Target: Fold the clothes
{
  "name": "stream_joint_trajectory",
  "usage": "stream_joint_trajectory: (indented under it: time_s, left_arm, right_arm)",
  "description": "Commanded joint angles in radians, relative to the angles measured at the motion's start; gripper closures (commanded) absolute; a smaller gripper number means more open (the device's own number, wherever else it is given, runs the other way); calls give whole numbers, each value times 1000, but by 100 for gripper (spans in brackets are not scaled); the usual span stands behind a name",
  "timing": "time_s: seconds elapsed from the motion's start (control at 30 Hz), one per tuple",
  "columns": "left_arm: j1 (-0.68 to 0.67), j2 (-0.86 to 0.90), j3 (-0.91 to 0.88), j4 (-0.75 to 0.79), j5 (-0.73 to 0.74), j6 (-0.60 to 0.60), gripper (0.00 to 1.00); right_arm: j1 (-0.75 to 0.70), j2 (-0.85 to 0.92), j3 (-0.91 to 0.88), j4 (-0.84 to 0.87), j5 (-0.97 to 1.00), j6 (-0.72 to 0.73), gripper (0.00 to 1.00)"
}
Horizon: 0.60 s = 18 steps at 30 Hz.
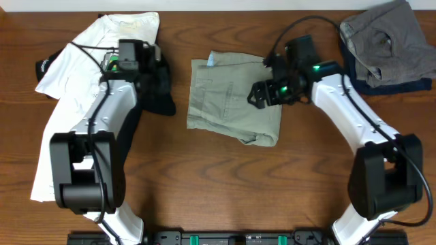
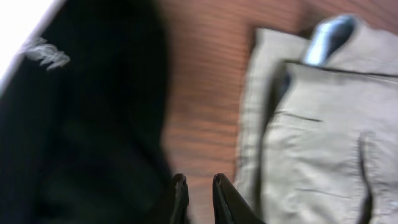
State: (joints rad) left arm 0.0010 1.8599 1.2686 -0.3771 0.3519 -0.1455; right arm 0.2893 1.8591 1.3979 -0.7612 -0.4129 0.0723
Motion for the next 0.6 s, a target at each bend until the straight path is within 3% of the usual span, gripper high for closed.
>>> stream_joint_trajectory:
  time_s: [0.0, 0.27, 0.57]
  left_arm:
    - [39, -42, 23, -27, 0, 10, 78]
    - [60, -42, 23, -64, -1, 14, 77]
    - [60, -42, 23, -64, -1, 14, 77]
  right_arm:
    - [25, 40, 8, -24, 15, 21, 13]
    - [64, 64, -14, -129, 18, 48, 14]
    - [48, 84, -135, -65, 153, 163, 11]
